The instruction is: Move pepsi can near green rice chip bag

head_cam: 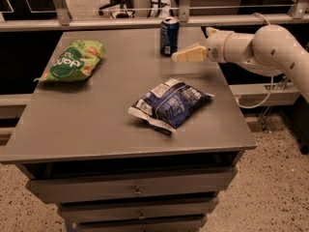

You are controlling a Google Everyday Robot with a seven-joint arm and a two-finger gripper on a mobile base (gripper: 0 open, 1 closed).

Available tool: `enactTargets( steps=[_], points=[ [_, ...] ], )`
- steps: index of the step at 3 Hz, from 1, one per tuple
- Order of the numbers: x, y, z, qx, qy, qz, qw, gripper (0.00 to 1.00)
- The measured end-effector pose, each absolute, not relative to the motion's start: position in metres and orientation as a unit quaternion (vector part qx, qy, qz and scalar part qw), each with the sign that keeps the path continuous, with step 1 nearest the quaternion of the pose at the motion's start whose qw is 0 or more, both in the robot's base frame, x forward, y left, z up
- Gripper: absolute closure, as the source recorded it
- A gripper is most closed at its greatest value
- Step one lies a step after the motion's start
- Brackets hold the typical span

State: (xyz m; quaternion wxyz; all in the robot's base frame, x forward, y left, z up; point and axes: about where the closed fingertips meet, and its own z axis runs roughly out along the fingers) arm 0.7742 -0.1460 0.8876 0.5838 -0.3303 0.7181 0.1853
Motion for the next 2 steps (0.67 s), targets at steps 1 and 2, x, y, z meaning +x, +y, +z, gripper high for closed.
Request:
enactTargets(
  steps=[1, 2],
  points=[
    [0.79, -0.136, 0.885, -0.329, 0.72, 0.188, 0.582, 0.0],
    [0.808, -0.113, 0.885, -0.339, 0.714, 0.196, 0.58, 0.0]
  ],
)
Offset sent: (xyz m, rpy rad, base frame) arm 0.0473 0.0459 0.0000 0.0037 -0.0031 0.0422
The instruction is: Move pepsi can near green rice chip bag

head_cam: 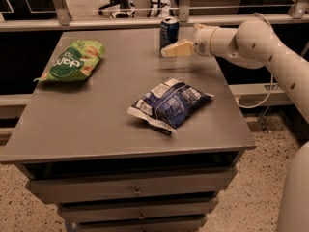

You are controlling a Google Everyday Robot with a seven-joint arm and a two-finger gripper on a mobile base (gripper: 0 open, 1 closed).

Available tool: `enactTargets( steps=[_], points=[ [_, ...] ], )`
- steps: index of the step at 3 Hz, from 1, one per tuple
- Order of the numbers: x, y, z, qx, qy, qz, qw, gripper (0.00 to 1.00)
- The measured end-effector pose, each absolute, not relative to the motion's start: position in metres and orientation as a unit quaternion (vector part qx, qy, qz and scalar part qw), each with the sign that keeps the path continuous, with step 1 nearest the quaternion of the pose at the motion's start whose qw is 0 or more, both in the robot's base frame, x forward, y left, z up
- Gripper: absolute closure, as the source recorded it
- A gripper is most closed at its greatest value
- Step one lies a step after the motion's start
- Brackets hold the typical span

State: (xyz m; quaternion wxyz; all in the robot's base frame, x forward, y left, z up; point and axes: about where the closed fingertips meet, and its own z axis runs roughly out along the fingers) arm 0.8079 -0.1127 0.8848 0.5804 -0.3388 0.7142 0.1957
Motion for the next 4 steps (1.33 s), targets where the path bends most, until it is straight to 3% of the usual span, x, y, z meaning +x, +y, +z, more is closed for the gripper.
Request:
enactTargets(
  steps=[1, 2, 4],
  points=[
    [0.821, -0.096, 0.883, -0.345, 0.712, 0.201, 0.578, 0.0],
    [0.829, -0.08, 0.882, -0.354, 0.706, 0.211, 0.576, 0.18],
    [0.826, -0.068, 0.884, -0.37, 0.699, 0.221, 0.571, 0.65]
  ],
)
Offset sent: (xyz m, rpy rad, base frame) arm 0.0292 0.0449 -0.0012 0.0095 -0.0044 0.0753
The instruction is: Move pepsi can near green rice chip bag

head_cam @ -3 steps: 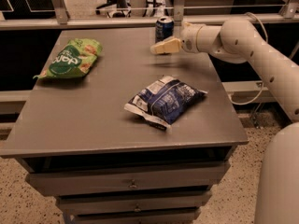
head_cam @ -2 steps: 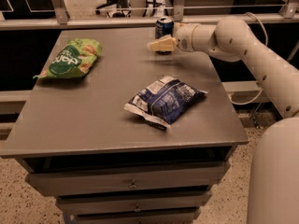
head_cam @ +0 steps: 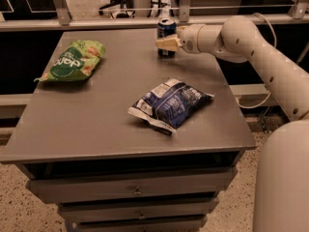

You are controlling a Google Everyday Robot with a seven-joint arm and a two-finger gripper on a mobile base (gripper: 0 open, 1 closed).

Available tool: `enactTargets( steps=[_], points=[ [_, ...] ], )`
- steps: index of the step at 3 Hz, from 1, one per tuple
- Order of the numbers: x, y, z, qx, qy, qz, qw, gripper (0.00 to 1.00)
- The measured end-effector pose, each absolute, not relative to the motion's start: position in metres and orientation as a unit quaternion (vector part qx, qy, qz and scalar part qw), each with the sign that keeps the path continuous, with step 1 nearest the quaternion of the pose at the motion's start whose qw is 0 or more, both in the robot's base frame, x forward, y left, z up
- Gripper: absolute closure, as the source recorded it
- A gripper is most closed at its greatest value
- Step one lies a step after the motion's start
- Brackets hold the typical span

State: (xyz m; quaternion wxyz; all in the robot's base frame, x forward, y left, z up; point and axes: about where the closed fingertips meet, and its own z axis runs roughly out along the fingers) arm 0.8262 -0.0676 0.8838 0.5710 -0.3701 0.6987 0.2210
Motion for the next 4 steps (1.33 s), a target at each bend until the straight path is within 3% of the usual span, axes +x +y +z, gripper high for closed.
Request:
enactTargets(
  steps=[1, 2, 4],
  points=[
    [0.814, -0.06, 0.901, -0.382, 0.683, 0.241, 0.574, 0.88],
    [0.789, -0.036, 0.936, -0.409, 0.657, 0.276, 0.57, 1.0],
    [0.75, 0.024, 0.935, -0.453, 0.642, 0.319, 0.53, 1.0]
  ],
)
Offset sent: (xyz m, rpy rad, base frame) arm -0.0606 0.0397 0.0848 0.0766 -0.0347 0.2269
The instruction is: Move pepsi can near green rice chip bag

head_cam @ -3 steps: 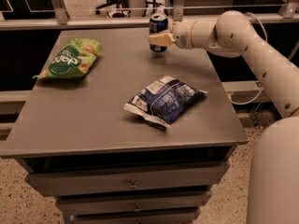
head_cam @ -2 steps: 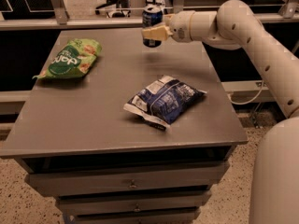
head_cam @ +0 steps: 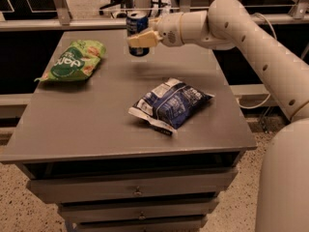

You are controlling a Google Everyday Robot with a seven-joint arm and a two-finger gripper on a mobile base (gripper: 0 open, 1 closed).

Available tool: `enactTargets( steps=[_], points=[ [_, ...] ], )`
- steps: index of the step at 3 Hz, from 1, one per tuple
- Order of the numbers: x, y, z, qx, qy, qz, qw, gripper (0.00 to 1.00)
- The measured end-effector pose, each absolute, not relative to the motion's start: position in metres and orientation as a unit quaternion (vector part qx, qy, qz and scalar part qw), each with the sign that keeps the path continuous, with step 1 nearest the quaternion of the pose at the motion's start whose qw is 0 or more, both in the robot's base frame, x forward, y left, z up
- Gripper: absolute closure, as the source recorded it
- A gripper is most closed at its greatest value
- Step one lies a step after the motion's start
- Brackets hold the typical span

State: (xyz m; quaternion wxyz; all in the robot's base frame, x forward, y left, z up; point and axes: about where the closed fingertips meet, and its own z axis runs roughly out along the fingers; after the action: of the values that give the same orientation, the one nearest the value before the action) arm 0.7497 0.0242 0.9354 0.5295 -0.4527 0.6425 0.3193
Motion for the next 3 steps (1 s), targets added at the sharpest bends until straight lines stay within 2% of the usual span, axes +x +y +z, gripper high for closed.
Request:
enactTargets(
  steps=[3],
  points=[
    [0.732, 0.112, 0.893, -0.487, 0.629, 0.35, 0.495, 1.0]
  ],
)
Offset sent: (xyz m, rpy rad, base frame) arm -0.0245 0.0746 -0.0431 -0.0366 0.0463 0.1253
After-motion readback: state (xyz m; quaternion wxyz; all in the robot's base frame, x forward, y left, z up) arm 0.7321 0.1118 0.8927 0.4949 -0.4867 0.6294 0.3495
